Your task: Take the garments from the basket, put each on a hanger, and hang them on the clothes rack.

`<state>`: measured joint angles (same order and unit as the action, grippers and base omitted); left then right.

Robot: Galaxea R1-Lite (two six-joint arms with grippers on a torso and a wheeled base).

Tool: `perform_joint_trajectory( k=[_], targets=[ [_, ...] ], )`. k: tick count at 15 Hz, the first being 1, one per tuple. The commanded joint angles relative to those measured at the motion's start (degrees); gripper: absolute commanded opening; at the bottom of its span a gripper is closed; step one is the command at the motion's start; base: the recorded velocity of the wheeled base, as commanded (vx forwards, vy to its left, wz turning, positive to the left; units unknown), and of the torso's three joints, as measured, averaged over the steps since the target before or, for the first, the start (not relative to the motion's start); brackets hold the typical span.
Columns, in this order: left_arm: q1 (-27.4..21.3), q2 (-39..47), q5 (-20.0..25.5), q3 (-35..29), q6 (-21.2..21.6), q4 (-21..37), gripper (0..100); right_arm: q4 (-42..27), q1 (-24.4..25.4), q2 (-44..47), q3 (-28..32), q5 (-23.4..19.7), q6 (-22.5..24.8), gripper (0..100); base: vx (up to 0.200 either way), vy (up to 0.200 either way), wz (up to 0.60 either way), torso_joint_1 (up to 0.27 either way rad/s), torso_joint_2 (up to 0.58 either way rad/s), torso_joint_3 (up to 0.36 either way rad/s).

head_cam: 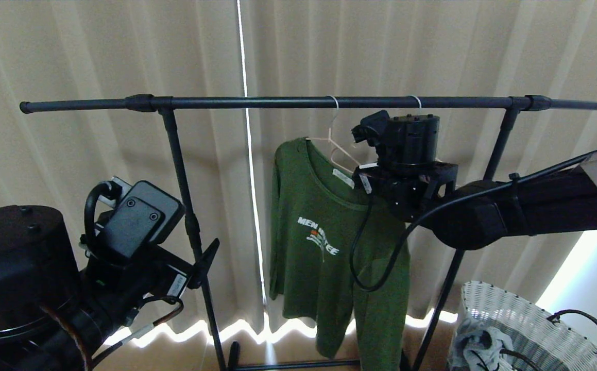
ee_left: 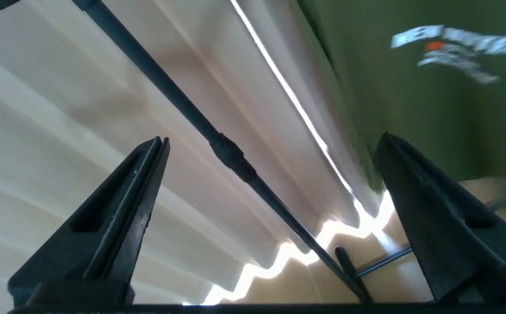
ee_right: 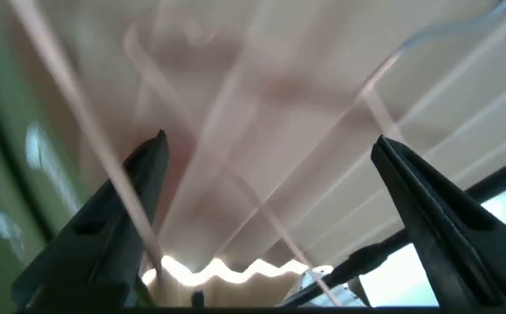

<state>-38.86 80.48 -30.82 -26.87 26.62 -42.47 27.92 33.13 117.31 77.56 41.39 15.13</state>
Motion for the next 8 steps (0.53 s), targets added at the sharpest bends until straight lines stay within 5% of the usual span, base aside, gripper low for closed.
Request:
perform_joint_trajectory(
  k=[1,5,8],
  targets=[
    [0.10,0.03,-0.03,-0.11,0.01,0.02,100,3.37,0.09,-5.34,-7.68,-5.44,-0.36,100,0.000,0.000,0.00,0.000,0.00,0.000],
    [0.63,-0.50,0.32,1.20,0.01,0.20,100,13.74,-0.44,-8.24,-14.63,-21.00,-0.36,100,0.000,0.000,0.00,0.000,0.00,0.000],
    [0.63,-1.47,0.50,2.35,-0.08,0.28,100,18.67,-0.53,-9.73,-17.26,-24.42,-3.00,100,0.000,0.000,0.00,0.000,0.00,0.000]
  ],
)
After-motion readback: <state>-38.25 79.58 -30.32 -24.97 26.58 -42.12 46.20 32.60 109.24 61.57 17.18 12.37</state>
